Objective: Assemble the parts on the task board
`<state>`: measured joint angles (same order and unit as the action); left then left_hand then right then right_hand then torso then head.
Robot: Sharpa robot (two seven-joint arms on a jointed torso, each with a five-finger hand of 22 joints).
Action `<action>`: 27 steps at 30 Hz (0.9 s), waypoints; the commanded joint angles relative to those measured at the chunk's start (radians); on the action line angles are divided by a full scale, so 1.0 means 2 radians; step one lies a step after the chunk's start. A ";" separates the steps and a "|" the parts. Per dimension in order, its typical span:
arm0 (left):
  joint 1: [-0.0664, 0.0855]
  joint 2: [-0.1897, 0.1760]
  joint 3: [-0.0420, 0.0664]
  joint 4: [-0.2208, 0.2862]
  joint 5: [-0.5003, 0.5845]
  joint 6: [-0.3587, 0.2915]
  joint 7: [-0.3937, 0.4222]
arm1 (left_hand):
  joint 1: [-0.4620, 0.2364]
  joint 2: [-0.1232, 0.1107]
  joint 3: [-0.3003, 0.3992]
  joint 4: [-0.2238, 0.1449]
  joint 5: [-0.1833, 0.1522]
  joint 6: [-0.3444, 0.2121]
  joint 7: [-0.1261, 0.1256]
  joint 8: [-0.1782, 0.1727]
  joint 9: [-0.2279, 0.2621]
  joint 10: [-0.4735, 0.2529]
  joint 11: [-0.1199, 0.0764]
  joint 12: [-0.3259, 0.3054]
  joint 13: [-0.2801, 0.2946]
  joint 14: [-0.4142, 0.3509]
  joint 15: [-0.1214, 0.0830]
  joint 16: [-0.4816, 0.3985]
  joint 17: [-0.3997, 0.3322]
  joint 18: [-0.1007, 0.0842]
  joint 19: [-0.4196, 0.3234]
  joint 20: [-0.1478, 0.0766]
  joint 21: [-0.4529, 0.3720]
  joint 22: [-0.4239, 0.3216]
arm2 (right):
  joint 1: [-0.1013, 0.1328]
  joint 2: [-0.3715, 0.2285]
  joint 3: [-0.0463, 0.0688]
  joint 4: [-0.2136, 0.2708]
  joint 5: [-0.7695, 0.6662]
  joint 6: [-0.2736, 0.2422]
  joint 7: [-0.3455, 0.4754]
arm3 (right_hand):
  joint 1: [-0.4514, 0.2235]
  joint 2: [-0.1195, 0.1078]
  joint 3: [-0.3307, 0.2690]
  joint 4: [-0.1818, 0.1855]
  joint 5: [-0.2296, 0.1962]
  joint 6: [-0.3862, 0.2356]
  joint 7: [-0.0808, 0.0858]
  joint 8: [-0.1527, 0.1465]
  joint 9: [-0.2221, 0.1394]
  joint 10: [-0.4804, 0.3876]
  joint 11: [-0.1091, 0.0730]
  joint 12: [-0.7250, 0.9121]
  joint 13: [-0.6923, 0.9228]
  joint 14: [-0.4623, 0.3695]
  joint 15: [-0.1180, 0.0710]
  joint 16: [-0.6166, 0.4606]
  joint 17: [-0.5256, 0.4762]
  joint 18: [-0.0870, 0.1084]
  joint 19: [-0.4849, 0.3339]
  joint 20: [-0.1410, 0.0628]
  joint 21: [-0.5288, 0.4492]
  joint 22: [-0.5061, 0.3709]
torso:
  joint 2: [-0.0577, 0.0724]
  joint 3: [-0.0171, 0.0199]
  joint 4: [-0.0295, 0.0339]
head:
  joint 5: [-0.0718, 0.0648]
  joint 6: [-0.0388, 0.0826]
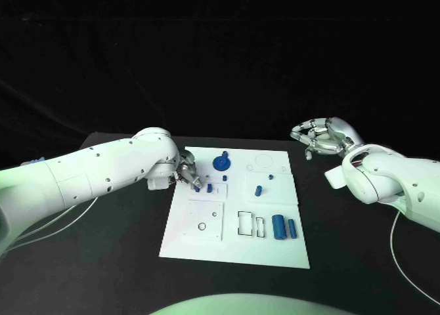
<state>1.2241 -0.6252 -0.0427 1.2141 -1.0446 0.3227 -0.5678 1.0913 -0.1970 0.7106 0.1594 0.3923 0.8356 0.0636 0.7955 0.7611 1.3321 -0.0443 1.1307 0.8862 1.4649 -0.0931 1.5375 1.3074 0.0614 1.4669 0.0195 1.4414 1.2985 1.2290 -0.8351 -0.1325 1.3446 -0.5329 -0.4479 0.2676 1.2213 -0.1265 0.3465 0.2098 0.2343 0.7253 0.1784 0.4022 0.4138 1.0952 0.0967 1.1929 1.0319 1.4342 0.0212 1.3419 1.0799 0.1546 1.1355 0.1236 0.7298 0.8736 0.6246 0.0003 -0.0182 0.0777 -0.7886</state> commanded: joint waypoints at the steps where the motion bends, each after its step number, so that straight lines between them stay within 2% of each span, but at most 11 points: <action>1: 0.000 0.002 0.000 -0.001 -0.003 0.008 0.000 | -0.007 -0.001 0.019 -0.024 -0.003 0.024 -0.021 -0.004 0.013 0.002 -0.002 0.000 0.000 0.045 -0.004 0.003 0.098 -0.003 0.002 -0.005 0.001 0.000 | 0.000 0.000 0.000 0.001 -0.004 0.003 0.005 | 0.002 0.005 -0.001 0.003 0.003 -0.002 0.000 0.002 0.000 -0.001 -0.001 0.002 0.000 -0.002 -0.002 -0.001 0.001 0.009 0.000 -0.001 -0.002 -0.001 | 0.000 0.0001 -0.0001 | 0.000 0.000; 18: 0.000 0.004 -0.001 -0.008 -0.006 0.010 -0.002 | -0.018 -0.002 -0.001 -0.009 -0.004 0.030 -0.022 -0.008 0.011 0.003 -0.003 0.003 0.004 0.045 -0.006 0.004 0.100 -0.003 0.002 -0.006 0.000 0.000 | 0.000 -0.001 0.000 0.002 -0.004 0.001 0.006 | 0.001 0.005 -0.002 0.004 0.003 -0.003 0.001 0.002 0.000 -0.002 -0.001 0.002 -0.001 -0.002 -0.002 -0.002 0.000 0.009 0.000 -0.001 -0.003 -0.001 | 0.000 0.0000 -0.0002 | -0.001 0.000; 27: 0.000 0.003 -0.001 -0.009 -0.011 0.015 -0.002 | -0.033 -0.007 -0.037 0.014 -0.008 0.038 -0.023 -0.010 0.010 0.005 -0.004 0.007 0.010 0.046 -0.006 0.005 0.102 -0.003 0.003 -0.007 0.000 0.001 | 0.000 -0.002 0.000 0.003 -0.008 -0.010 0.005 | 0.000 0.004 -0.004 0.006 0.002 -0.003 0.000 0.003 0.000 -0.006 -0.001 -0.002 -0.006 -0.004 -0.001 -0.005 -0.005 0.010 -0.004 -0.001 -0.010 -0.006 | 0.000 -0.0002 0.0003 | -0.001 0.001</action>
<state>1.2238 -0.6194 -0.0443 1.1960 -1.0543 0.3320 -0.5685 1.0365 -0.2133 0.6444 0.1872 0.3809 0.9115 0.0101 0.7800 0.7836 1.3373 -0.0497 1.1413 0.9066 1.4649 -0.0999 1.5411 1.3074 0.0613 1.4668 0.0126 1.4414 1.2993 1.2290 -0.8392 -0.1325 1.3483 -0.5351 -0.4562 0.2693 1.2213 -0.1265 0.3406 0.2158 0.2343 0.7253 0.1784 0.4021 0.4137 1.0903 0.0959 1.1929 1.0224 1.4321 0.0191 1.3358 1.0714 0.1546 1.1355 0.1236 0.7141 0.8629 0.6249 0.0002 -0.0182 0.0754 -0.7870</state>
